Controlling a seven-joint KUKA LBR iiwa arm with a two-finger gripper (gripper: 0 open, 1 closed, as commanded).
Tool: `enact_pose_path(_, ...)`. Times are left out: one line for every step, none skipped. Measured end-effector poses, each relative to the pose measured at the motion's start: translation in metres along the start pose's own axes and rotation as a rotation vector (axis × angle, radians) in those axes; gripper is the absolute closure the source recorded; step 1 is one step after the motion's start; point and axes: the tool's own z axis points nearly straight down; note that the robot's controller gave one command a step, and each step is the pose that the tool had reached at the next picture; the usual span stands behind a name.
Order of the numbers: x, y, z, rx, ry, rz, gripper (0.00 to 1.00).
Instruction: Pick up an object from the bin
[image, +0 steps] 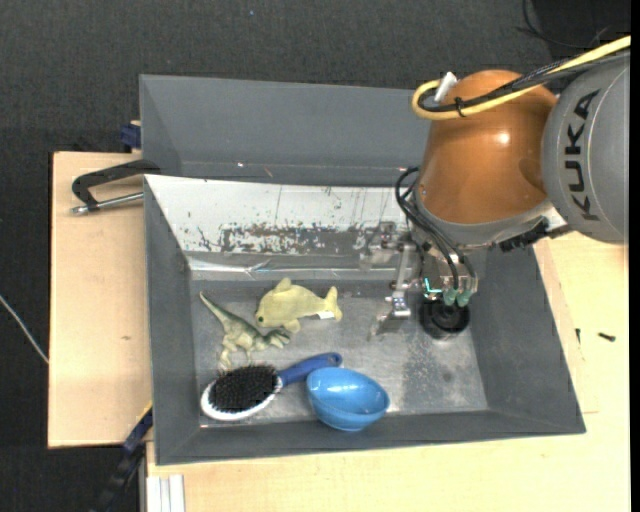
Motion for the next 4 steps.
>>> enact_pose_path(-0.041, 0.007, 0.142, -0.001, -0.015, -0.025, 0.00)
enact_pose_path(-0.039, 0.007, 0.145, -0.001, -0.009, -0.025, 1.00)
enact_pose_path(-0.037, 0.007, 0.066, -0.002, -0.021, 0.019, 1.00)
enact_pose_path(-0.020, 0.001, -0.050, -0.002, -0.022, 0.027, 1.00)
